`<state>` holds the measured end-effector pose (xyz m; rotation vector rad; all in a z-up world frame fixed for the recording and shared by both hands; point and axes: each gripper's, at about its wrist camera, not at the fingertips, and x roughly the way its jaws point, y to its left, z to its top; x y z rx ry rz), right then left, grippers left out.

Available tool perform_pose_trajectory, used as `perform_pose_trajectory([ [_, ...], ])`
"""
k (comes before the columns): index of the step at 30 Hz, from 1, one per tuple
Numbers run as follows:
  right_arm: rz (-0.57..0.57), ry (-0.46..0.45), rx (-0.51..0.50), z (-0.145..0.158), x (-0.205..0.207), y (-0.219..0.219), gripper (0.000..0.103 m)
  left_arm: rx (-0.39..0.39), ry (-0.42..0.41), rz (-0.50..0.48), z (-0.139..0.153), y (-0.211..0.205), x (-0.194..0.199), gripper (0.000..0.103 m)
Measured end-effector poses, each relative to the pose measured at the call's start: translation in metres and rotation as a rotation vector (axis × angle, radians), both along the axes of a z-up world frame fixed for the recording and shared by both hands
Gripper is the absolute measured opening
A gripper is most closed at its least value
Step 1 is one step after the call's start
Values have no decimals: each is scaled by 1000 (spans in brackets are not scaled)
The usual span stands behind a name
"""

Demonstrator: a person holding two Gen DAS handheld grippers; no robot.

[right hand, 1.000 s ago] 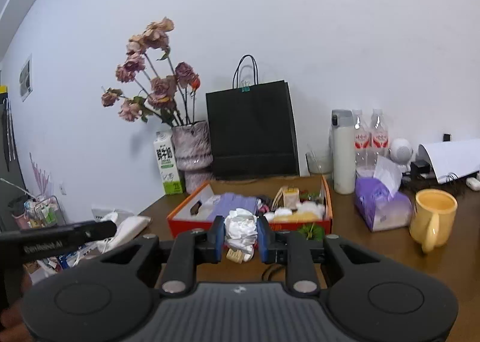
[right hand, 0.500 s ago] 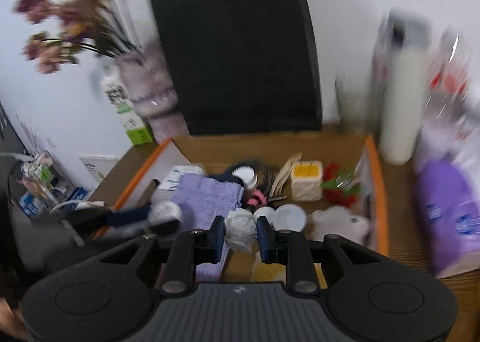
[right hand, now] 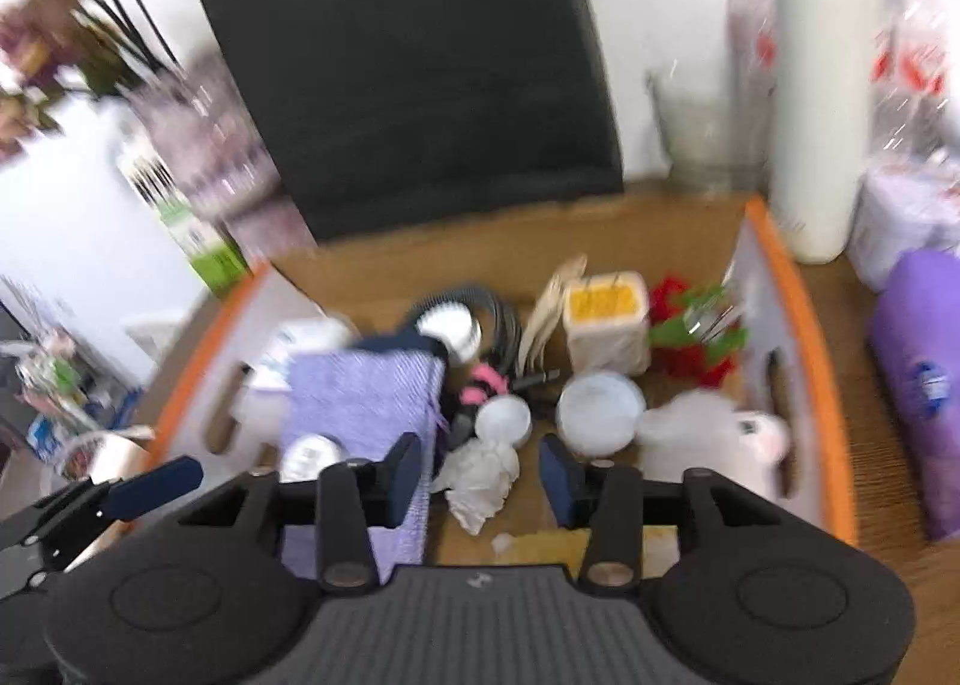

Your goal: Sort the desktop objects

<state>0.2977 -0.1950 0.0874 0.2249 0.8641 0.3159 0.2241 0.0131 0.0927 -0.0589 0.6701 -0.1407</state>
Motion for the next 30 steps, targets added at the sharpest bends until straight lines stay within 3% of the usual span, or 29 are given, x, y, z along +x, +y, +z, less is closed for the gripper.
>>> perform_pose_trajectory([
  [5, -16, -116, -96, 29, -59, -17, 56, 32, 10, 56, 18, -2, -33, 83],
  [10, -62, -234, -177, 20, -137, -26, 61, -16, -25, 42, 11, -5, -102, 89],
  [13, -73, -234, -157, -2, -184, -33, 62, -51, -13, 4, -8, -9, -146, 90],
  [19, -123, -213, -103, -35, -254, -42, 65, -7, -27, -39, -42, -25, -219, 91],
  [26, -130, -178, -121, -61, -300, -53, 71, 15, 32, -41, -71, -20, -243, 92],
  [30, -135, -186, -136, -71, -308, -52, 73, 27, 14, -34, -73, -18, -245, 93],
])
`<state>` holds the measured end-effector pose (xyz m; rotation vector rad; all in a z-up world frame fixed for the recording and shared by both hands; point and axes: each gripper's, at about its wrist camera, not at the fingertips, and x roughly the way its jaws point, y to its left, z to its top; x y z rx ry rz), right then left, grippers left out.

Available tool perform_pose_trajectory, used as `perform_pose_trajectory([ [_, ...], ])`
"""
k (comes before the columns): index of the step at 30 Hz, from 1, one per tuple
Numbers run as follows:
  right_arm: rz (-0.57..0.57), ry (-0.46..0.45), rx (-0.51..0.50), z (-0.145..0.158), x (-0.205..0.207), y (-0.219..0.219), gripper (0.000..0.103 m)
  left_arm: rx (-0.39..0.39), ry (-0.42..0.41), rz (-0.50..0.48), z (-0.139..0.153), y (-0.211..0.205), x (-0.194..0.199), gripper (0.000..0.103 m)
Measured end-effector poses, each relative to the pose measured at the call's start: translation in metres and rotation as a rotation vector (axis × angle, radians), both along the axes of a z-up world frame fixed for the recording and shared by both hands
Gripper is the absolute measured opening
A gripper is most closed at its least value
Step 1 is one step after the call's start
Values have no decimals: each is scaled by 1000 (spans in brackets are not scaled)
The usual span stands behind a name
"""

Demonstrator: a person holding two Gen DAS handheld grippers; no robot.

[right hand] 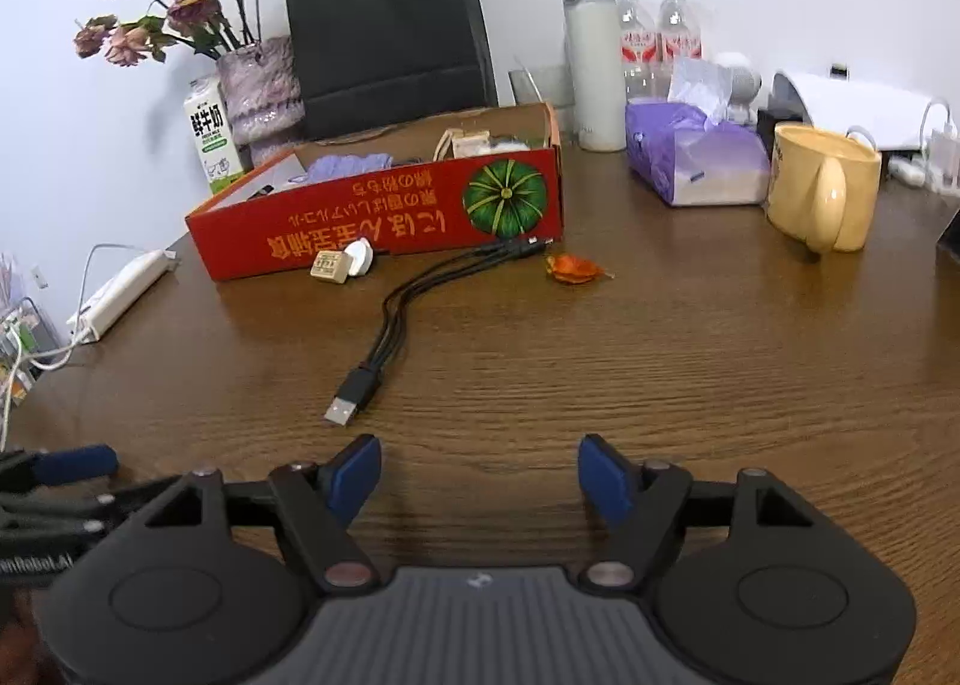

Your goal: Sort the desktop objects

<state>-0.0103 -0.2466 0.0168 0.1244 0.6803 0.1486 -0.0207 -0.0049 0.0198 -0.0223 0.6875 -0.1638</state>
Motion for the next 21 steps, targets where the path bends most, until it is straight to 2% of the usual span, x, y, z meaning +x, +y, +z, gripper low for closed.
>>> perform_pose_trajectory([
  [5, 14, -19, -43, -2, -3, 8, 73, 9, -10, 7, -2, -2, 1, 94],
  [21, 2, -23, -13, -2, -2, 3, 73, 12, -14, 10, -4, -3, 0, 94],
])
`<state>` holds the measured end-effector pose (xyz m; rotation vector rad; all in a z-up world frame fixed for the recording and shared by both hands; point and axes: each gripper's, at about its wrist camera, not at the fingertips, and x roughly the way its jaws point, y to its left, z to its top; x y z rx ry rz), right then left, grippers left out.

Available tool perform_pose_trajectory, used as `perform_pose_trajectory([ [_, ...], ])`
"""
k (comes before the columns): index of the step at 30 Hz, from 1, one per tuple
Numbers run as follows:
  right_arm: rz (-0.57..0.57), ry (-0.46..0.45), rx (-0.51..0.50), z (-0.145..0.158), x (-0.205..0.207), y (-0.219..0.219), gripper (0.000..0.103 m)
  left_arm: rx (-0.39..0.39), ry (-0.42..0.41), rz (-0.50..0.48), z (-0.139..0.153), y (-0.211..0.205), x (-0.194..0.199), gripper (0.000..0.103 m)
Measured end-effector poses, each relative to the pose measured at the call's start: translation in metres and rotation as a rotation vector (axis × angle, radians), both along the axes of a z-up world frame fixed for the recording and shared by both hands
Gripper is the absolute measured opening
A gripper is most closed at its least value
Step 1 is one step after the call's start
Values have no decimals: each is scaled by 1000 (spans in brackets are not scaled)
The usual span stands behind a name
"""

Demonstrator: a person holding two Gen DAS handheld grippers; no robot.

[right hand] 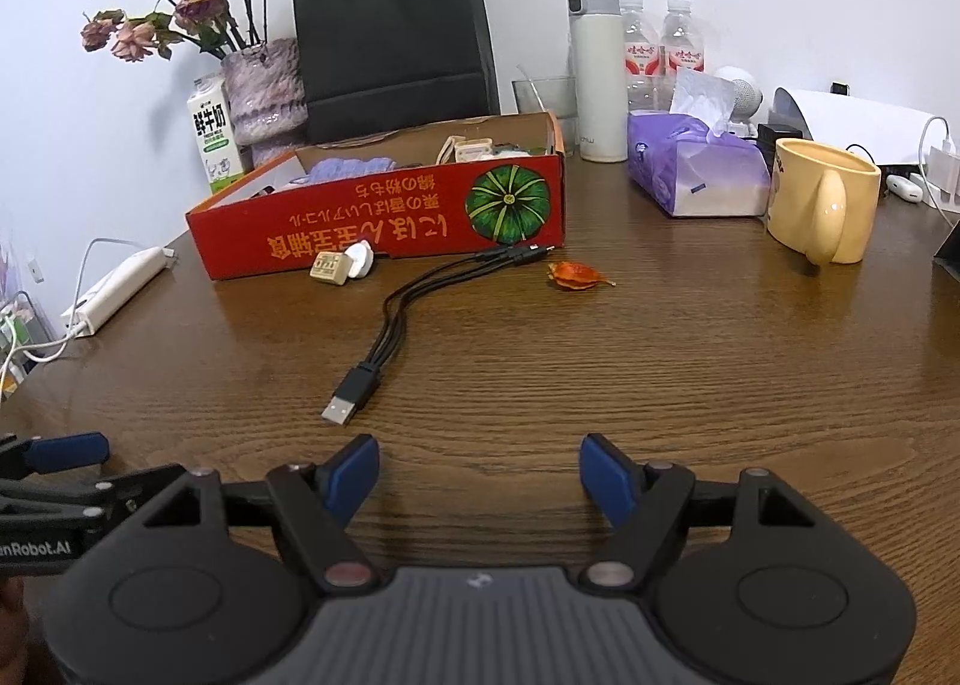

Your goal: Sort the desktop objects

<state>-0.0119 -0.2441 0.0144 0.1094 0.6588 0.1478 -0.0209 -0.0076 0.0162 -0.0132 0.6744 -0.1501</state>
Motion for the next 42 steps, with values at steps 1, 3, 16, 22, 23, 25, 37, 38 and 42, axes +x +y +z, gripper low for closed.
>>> perform_pose_trajectory([
  [1, 0, 0, 0, 0, 0, -1, 73, -1, 0, 1, 0, 0, 0, 94],
  [3, -1, 0, -3, 0, 0, 0, 73, -3, 0, 2, 0, -1, 0, 94],
  [16, 1, 1, -8, 0, 2, -3, 73, -11, 1, 1, 1, 1, 0, 94],
  [22, 0, 3, -15, 0, 2, -2, 74, -21, 1, 1, 2, 2, 1, 94],
  [23, 1, 4, -19, 0, 3, -2, 74, -23, 0, 1, 2, 2, 1, 94],
  [25, 1, 4, -28, 0, 2, -1, 74, -29, -1, 0, 2, 3, 0, 94],
  [37, 5, 10, -36, 0, 5, -1, 74, -43, 8, -5, 3, 5, 5, 95],
  [38, 5, 16, -41, 1, 6, -1, 74, -55, 10, -5, 4, 6, 6, 95],
  [42, -11, 7, -44, 9, 10, -10, 73, -56, -12, -22, 13, 5, 20, 95],
])
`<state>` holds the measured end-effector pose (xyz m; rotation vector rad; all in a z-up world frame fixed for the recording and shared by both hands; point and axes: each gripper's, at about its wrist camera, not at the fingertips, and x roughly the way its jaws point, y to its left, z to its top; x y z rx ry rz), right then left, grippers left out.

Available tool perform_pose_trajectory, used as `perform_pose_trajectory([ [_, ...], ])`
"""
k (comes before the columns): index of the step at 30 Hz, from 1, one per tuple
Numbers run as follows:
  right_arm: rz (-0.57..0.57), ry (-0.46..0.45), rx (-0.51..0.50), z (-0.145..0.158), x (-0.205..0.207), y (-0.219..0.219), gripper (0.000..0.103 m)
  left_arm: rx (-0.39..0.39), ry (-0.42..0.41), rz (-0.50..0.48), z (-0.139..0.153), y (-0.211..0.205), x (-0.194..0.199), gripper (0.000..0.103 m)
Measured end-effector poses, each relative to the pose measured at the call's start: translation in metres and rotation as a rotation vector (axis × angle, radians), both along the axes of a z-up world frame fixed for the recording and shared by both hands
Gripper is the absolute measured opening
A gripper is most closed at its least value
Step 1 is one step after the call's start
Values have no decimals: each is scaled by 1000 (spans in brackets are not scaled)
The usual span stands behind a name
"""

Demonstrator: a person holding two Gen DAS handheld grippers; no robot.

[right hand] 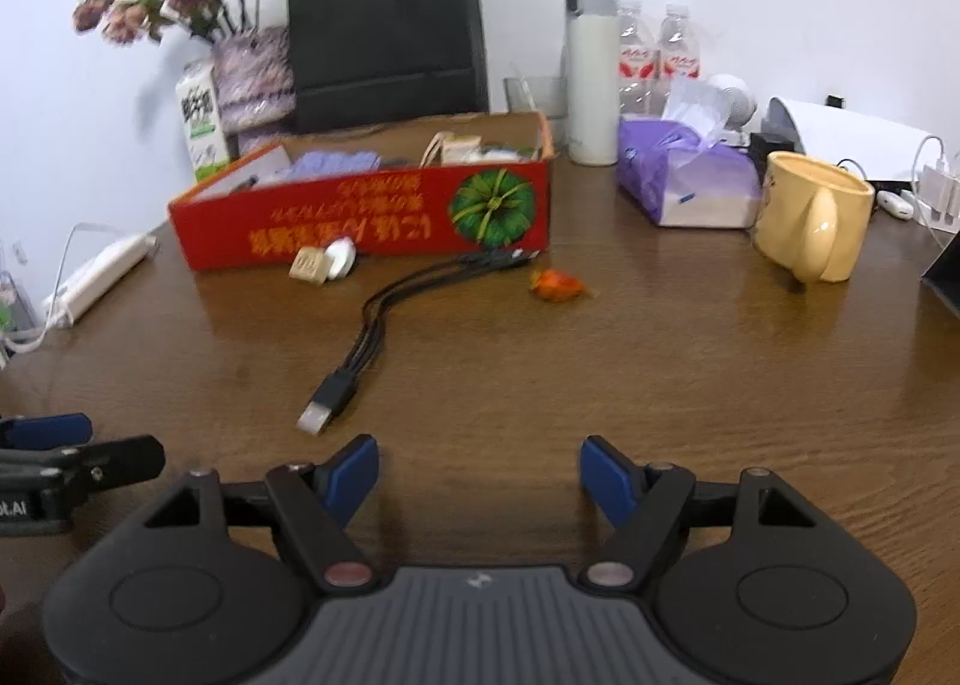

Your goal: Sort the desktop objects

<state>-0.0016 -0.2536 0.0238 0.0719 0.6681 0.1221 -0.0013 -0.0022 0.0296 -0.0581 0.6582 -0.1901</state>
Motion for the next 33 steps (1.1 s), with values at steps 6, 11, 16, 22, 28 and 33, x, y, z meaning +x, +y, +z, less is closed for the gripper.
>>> perform_pose_trajectory([
  [6, 6, -65, 19, 28, 27, -21, 68, 20, -68, -79, 19, -15, 37, 94],
  [11, 23, -56, -44, 29, 71, -26, 63, 24, -51, -180, 13, -51, 67, 88],
  [16, 31, 7, -85, 9, 119, -26, 55, 93, -42, -204, -2, -88, 109, 80],
  [22, 58, 27, -107, -9, 140, -23, 33, 136, 2, -222, -19, -108, 149, 64],
  [28, 53, 4, -46, -7, 133, -32, 23, 118, 5, -200, -15, -108, 143, 6],
  [33, 62, -60, 24, 9, 103, -35, 17, 106, -119, -189, 10, -98, 93, 3],
])
